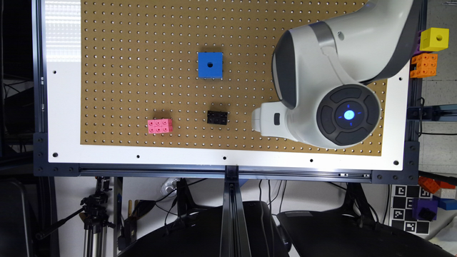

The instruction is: Pick up green block.

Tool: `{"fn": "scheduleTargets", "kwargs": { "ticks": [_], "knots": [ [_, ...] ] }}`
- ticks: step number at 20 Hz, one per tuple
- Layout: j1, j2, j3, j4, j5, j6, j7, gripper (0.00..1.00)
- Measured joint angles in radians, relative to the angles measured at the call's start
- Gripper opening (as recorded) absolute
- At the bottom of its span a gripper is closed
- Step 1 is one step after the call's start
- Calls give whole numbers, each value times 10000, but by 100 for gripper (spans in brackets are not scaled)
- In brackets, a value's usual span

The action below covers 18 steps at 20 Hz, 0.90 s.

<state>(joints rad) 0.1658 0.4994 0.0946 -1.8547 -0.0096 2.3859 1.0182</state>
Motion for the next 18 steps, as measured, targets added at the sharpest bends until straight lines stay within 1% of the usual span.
{"fn": "scheduleTargets", "kwargs": {
  "ticks": [3,8,18],
  "knots": [
    [0,-125,1,0,0,-88,0,0],
    [0,-373,4,0,0,-349,0,0],
    [-12,-376,3,-5,0,-359,0,0]
  ]
}}
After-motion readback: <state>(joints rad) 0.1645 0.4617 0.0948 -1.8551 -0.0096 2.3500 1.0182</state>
